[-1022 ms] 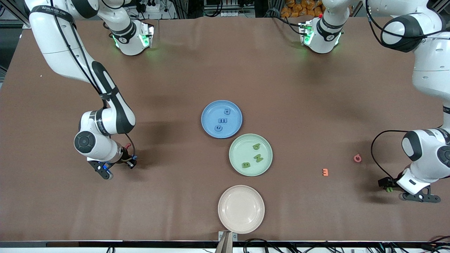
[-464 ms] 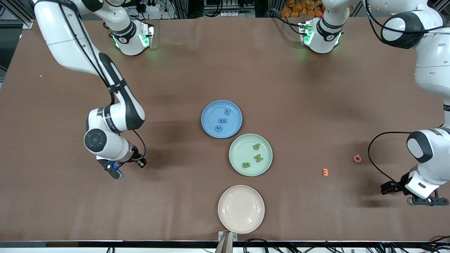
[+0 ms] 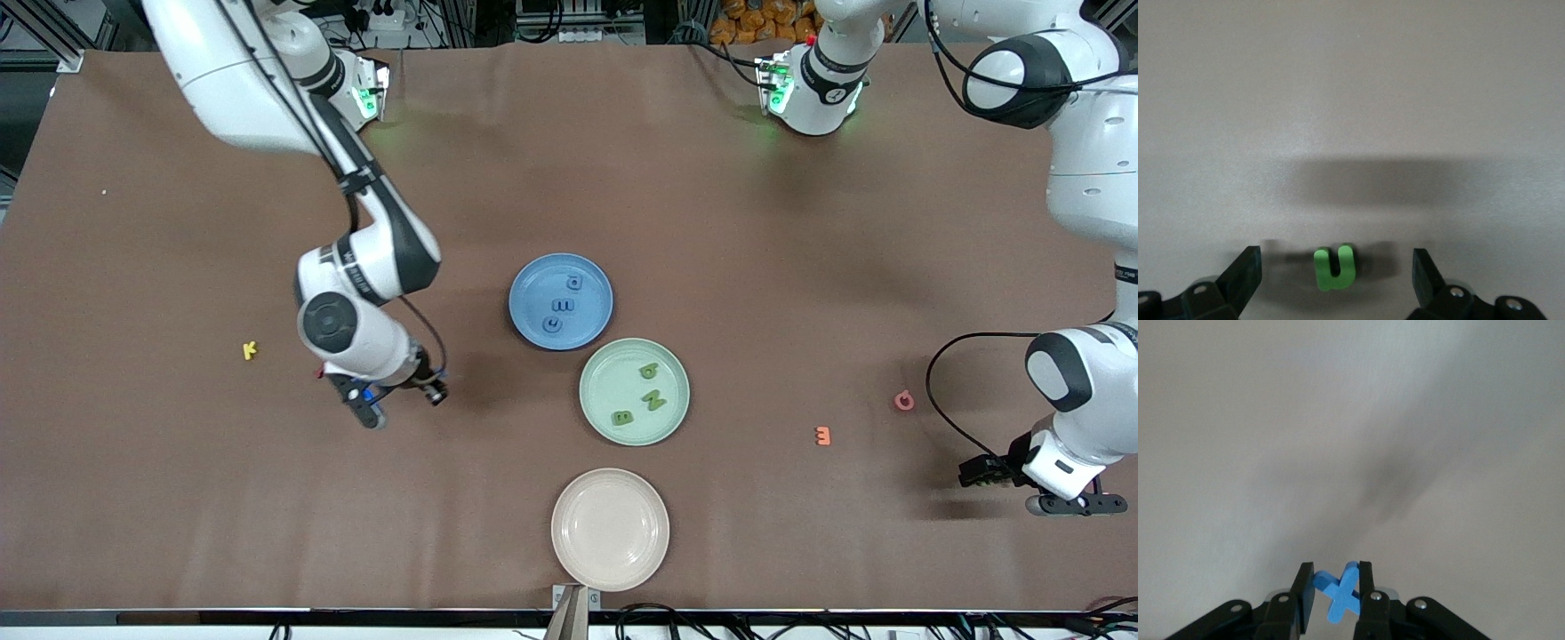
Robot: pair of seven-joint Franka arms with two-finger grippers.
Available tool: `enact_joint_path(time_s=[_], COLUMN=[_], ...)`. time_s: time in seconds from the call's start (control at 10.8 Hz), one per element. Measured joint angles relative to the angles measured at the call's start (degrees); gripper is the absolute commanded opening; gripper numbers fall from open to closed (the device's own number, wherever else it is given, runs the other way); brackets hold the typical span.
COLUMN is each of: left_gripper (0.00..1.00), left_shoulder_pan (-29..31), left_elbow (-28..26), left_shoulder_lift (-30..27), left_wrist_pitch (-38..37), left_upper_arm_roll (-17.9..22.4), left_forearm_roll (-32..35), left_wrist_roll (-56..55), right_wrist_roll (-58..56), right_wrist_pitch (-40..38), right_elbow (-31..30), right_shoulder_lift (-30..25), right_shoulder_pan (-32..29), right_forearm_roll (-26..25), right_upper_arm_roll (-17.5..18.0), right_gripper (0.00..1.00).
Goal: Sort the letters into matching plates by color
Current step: 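Drop blue X on the blue plate while the left gripper lifts u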
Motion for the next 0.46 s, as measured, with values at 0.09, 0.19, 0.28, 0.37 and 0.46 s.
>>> enact_joint_path(time_s=[0.09,0.19,0.28,0.37,0.46], left_gripper=[1.00,1.00,1.00,1.00,1.00], left_shoulder_pan=[0.0,0.0,0.0,0.0,0.0], left_elbow=[0.0,0.0,0.0,0.0,0.0], left_shoulder_lift=[0.1,0.1,0.1,0.1,0.1], left_wrist_pitch=[0.0,0.0,0.0,0.0,0.0], left_upper_arm_roll=[0.1,0.1,0.1,0.1,0.2], left_forearm_roll=[0.0,-0.1,-0.1,-0.1,-0.1], left_wrist_roll=[0.0,0.0,0.0,0.0,0.0], right_wrist_roll=[3.7,7.0,10.0,12.6,14.8], right_wrist_pitch=[0.0,0.0,0.0,0.1,0.1], right_elbow=[0.2,0.3,0.3,0.4,0.4], right_shoulder_lift=[0.0,0.0,0.0,0.0,0.0], right_shoulder_pan=[2.8,5.5,7.9,10.1,12.1], right_forearm_roll=[0.1,0.1,0.1,0.1,0.1], right_upper_arm_roll=[0.0,0.0,0.0,0.0,0.1], right_gripper=[0.00,0.00,0.00,0.00,0.00])
